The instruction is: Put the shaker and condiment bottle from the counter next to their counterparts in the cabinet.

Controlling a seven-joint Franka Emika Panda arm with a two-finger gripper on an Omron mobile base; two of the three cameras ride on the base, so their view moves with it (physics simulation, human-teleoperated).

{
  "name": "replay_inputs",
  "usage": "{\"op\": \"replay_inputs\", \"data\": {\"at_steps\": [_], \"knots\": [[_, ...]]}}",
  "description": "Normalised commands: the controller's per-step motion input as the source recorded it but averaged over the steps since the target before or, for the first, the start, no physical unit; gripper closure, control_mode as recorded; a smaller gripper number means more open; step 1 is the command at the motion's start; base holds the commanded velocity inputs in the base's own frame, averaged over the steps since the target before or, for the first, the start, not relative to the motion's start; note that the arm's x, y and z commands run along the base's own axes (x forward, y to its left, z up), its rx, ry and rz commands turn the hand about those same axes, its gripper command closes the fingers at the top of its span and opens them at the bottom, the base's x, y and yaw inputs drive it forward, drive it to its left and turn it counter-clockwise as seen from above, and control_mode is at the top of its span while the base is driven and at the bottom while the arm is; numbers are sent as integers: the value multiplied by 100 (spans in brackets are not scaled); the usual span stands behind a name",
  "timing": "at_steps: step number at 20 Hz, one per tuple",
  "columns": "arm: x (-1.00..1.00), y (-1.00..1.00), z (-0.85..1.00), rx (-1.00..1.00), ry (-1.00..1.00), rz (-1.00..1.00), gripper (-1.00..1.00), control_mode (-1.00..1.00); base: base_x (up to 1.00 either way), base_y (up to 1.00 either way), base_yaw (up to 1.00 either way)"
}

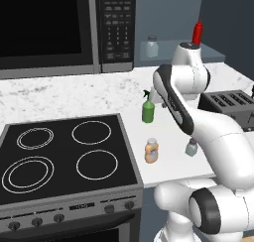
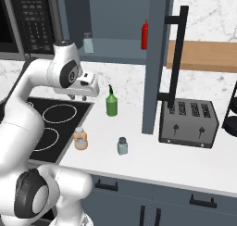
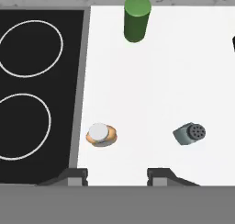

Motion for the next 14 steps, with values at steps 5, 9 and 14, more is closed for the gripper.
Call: {"op": "replay_inputs", "data": {"at_steps": [5, 9, 14], "knots": [[-12, 1, -2, 0, 0, 0, -100, -100, 0, 0, 0], [-38, 5, -12, 0, -4, 0, -100, -100, 0, 0, 0], [-48, 17, -22, 0, -12, -14, -100, -100, 0, 0, 0]]}}
